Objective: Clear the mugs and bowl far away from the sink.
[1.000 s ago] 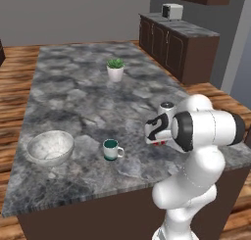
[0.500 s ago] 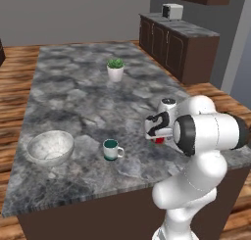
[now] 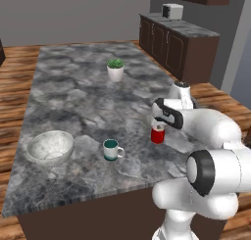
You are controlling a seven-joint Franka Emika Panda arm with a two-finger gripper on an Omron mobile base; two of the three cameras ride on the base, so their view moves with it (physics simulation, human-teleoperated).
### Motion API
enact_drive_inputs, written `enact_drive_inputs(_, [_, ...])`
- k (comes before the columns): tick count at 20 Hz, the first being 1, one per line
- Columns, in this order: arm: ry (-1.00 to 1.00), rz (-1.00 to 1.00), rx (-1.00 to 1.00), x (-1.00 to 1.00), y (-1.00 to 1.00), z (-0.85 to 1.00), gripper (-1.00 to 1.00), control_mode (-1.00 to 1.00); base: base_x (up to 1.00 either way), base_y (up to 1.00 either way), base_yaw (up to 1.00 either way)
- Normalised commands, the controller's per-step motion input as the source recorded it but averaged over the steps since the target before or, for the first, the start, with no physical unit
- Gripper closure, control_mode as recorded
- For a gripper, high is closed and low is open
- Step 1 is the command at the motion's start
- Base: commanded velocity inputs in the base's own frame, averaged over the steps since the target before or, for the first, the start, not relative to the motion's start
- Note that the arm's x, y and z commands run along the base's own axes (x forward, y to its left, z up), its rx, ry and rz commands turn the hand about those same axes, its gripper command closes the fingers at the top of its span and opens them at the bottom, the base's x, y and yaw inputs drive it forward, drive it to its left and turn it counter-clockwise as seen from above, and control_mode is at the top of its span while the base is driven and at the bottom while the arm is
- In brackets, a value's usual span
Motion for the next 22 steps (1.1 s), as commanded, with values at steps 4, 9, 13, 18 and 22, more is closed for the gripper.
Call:
enact_drive_inputs(4, [-0.1, 0.0, 0.0, -0.96, 0.0, 1.0, -1.0, -1.0, 0.0, 0.0, 0.0])
enact_drive_inputs(9, [-0.11, 0.0, 0.0, -1.0, 0.09, 1.0, -1.0, -1.0, 0.0, 0.0, 0.0])
enact_drive_inputs(13, [-0.11, 0.0, 0.0, -1.0, 0.24, 0.95, -1.0, -1.0, 0.0, 0.0, 0.0])
enact_drive_inputs(18, [-0.16, 0.0, 0.0, -1.0, 0.22, 0.9, -1.0, -1.0, 0.0, 0.0, 0.0])
enact_drive_inputs(22, [-0.07, 0.0, 0.0, -1.0, 0.08, 0.72, -1.0, -1.0, 0.0, 0.0, 0.0])
